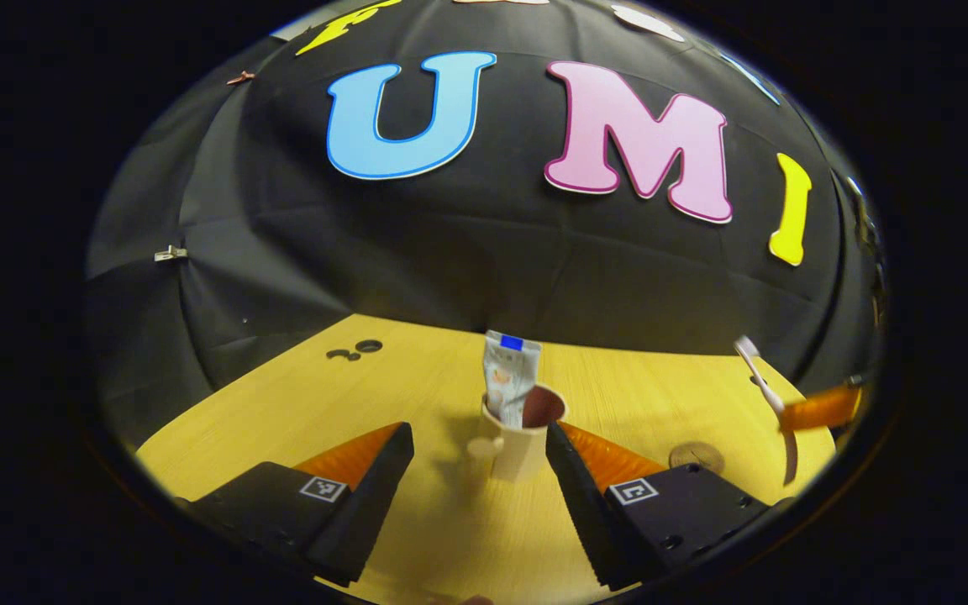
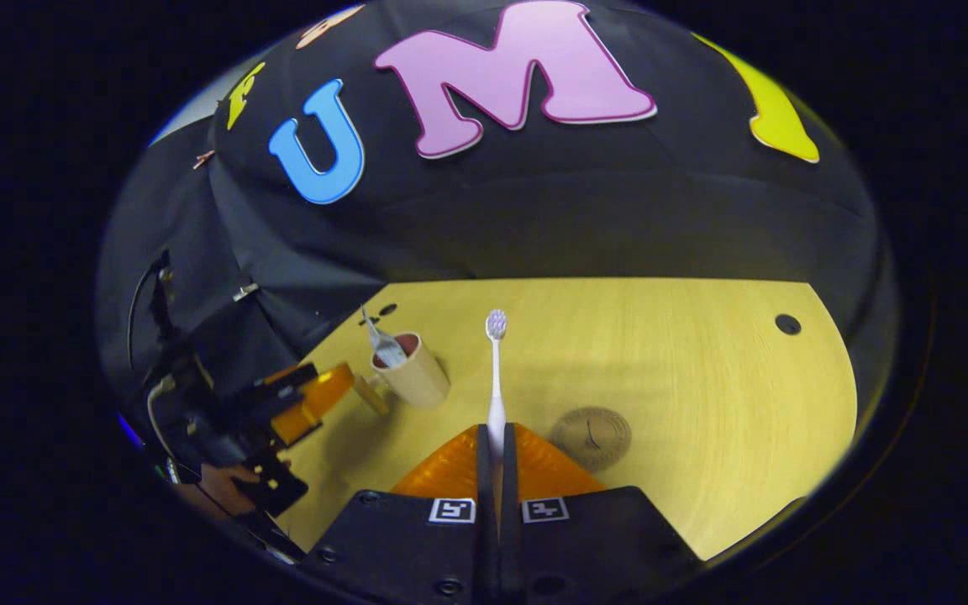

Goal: Put the toothbrush and toothpaste on the desktop into the cup, then pick up the cup and place it on the coaster on the desktop.

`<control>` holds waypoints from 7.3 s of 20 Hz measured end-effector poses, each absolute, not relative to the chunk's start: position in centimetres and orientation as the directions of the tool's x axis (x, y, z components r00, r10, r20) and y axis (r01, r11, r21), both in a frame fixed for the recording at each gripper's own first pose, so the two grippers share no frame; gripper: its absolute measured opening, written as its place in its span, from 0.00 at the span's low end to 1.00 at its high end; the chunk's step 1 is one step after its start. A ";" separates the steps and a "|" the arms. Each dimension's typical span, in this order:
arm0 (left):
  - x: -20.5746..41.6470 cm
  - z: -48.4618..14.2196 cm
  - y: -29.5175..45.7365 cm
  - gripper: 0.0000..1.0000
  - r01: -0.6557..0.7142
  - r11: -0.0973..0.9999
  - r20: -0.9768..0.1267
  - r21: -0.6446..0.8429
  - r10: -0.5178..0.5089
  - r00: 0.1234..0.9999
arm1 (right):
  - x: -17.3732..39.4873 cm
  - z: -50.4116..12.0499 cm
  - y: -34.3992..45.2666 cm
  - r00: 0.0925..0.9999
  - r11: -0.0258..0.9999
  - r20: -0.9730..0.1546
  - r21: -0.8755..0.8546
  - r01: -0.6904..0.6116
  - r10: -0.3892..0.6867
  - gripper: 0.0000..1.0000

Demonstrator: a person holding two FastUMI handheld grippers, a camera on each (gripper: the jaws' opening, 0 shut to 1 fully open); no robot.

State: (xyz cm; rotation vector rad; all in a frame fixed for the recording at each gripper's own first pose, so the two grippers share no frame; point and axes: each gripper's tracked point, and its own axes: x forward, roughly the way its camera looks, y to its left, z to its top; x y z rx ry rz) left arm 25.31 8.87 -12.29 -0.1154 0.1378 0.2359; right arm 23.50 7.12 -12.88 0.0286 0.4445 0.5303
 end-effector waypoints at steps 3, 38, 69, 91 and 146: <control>21.3 -13.6 7.3 0.98 -0.242 0.961 -0.200 -0.134 0.213 0.956 | 25.3 -10.6 10.5 0.771 0.840 -0.340 0.142 -0.523 0.538 0.05; 11.1 -17.3 15.3 0.98 -0.399 0.898 -0.213 -0.185 0.360 0.908 | 36.6 -13.9 26.9 0.770 0.764 -0.081 0.227 -0.604 0.633 0.05; 29.5 -15.9 10.5 0.93 0.060 0.998 -0.449 -0.014 -0.060 0.892 | 31.7 -10.9 -8.6 0.979 0.984 -0.107 0.059 -0.170 0.175 0.98; 33.9 -20.3 8.9 0.30 0.111 0.992 -0.774 0.055 -0.028 0.633 | 21.3 -13.8 -25.2 0.963 0.980 -0.252 0.143 0.136 -0.096 0.98; 31.6 -16.6 -12.6 0.71 0.375 0.921 -0.693 0.104 -0.203 0.692 | 15.6 -13.2 -20.7 0.960 0.991 -0.278 0.129 0.041 -0.004 0.98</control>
